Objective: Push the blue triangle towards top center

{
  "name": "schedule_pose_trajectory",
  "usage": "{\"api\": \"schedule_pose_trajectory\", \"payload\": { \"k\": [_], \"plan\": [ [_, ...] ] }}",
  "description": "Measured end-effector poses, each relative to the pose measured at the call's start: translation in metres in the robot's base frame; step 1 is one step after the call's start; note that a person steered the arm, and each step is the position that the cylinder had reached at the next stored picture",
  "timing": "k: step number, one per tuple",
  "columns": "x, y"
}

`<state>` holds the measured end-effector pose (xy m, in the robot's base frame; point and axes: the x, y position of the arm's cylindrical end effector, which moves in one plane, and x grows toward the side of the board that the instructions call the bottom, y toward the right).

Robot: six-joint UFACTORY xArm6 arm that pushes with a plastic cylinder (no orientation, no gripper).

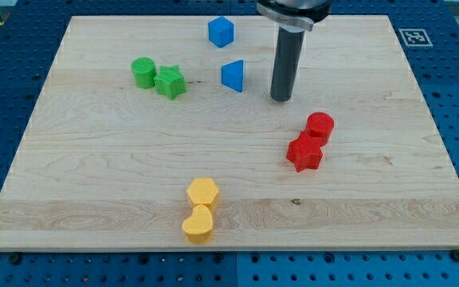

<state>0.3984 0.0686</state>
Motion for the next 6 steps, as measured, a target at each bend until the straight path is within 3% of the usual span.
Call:
{"api": "schedule_pose_trajectory", "payload": {
  "k": [3, 6],
  "plan": [
    [0.017, -0.034],
    [-0.023, -0.037]
  ]
}}
